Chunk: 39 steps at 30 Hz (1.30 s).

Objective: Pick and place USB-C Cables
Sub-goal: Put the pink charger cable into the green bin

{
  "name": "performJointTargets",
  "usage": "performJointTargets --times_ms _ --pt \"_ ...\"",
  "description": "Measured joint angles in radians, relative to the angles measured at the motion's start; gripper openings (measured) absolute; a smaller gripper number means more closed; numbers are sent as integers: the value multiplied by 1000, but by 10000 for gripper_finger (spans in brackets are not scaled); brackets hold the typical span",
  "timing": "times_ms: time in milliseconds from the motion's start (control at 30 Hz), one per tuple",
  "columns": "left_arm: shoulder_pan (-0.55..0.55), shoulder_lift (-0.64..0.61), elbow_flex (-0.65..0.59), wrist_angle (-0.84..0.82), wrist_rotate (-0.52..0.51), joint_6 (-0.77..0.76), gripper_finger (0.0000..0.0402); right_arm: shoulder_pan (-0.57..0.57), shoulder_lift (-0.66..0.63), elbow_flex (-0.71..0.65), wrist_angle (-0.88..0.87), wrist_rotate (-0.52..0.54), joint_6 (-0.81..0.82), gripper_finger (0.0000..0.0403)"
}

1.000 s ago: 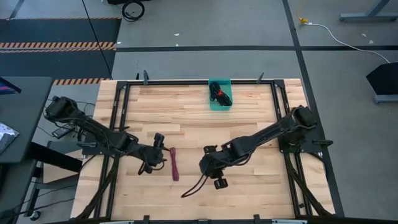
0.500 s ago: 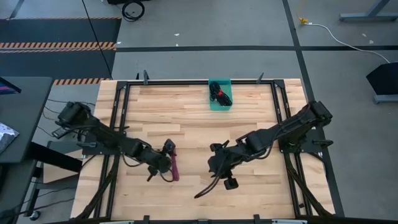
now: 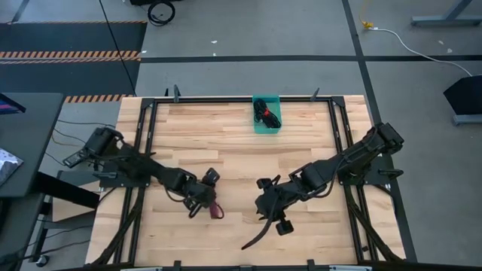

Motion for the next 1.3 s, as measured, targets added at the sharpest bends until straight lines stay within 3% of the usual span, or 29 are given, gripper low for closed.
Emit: performJointTargets --times_ms 167,300,367,533,700,867,1100,1300 --pt "17 24 56 -73 17 -29 115 1 0 0 -1 0 2 107" --pt "26 28 134 -130 -61 -95 32 0 0 0 -2 0 2 107" --pt "26 26 174 -163 -89 -143 15 0 0 0 -7 0 3 107" --pt "32 26 241 -191 -126 -258 14 0 0 0 -61 37 33 107" --pt "33 25 293 -192 -184 -445 11 0 0 0 -157 224 64 107" --pt "34 25 337 -195 -198 -552 10 -18 0 0 -127 365 28 107" --pt "34 24 378 -194 -235 -589 10 -56 16 0 -86 361 -61 116" --pt "34 24 378 -195 -233 -598 10 -78 36 -4 -81 364 -69 187"
